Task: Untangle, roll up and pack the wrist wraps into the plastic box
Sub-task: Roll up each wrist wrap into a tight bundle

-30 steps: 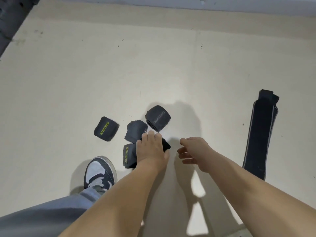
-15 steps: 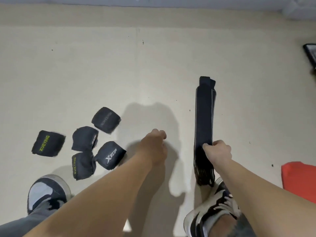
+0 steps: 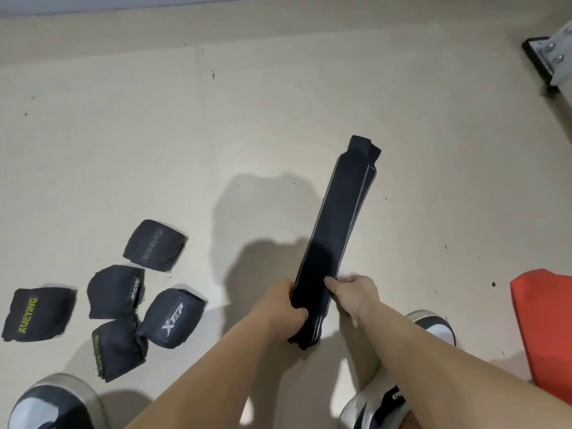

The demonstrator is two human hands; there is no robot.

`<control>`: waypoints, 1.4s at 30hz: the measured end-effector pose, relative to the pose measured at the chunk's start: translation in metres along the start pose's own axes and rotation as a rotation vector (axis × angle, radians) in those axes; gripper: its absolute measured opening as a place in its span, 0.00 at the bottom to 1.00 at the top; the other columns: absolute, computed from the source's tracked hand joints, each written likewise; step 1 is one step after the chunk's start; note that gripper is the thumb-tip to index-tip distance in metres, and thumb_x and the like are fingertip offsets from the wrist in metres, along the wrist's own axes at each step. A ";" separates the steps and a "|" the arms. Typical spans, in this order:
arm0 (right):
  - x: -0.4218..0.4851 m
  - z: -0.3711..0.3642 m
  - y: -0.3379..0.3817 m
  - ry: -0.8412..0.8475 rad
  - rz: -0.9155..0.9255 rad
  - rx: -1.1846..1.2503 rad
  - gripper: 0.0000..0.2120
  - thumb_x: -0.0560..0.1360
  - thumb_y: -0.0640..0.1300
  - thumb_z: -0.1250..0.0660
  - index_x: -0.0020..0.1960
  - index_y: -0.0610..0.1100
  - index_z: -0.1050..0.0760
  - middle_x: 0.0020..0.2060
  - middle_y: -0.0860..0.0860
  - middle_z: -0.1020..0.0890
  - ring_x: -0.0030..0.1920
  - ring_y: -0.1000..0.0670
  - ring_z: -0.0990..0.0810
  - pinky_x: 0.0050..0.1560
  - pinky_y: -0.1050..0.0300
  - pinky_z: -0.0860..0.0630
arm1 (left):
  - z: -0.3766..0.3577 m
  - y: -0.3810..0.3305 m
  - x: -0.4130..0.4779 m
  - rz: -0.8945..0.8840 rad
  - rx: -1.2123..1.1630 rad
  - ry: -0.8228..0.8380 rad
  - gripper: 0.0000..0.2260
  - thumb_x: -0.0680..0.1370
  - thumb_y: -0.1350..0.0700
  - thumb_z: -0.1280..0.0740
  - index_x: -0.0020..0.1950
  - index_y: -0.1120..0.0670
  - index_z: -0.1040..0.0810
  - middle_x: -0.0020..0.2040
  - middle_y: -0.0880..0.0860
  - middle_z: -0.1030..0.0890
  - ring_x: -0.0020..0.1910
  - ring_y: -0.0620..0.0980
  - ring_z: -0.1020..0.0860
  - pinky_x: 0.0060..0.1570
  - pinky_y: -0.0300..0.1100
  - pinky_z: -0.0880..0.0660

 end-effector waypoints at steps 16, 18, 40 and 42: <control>-0.067 -0.044 0.085 0.342 -0.079 0.351 0.37 0.53 0.37 0.39 0.62 0.31 0.22 0.52 0.36 0.15 0.51 0.34 0.15 0.55 0.42 0.17 | 0.075 -0.029 -0.051 -0.066 -0.447 -0.230 0.10 0.83 0.55 0.33 0.41 0.53 0.22 0.37 0.48 0.22 0.37 0.47 0.25 0.32 0.32 0.31; -0.093 -0.037 0.119 0.380 -0.029 0.393 0.32 0.58 0.38 0.37 0.61 0.33 0.22 0.49 0.38 0.15 0.46 0.35 0.16 0.48 0.42 0.17 | 0.098 -0.053 -0.077 -0.158 -0.464 -0.279 0.11 0.84 0.57 0.35 0.41 0.54 0.22 0.37 0.49 0.22 0.36 0.49 0.25 0.31 0.32 0.29; -0.436 0.096 0.309 0.412 0.685 0.350 0.11 0.77 0.35 0.28 0.57 0.44 0.23 0.43 0.46 0.16 0.40 0.47 0.16 0.47 0.50 0.18 | 0.245 -0.184 -0.413 -0.728 -0.599 -0.608 0.14 0.81 0.63 0.28 0.64 0.52 0.20 0.44 0.52 0.13 0.35 0.42 0.16 0.34 0.34 0.23; -0.442 0.094 0.307 0.409 0.712 0.376 0.11 0.78 0.35 0.29 0.59 0.44 0.20 0.46 0.46 0.15 0.42 0.48 0.16 0.48 0.52 0.19 | 0.244 -0.182 -0.415 -0.742 -0.551 -0.621 0.15 0.80 0.63 0.27 0.64 0.51 0.18 0.47 0.52 0.12 0.37 0.40 0.15 0.35 0.31 0.23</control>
Point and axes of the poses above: each hand's wrist, its own x-axis towards the middle knuckle, its own z-axis out of the back of the hand, y = z × x, the point moved 9 cm from there along x, towards the middle knuckle
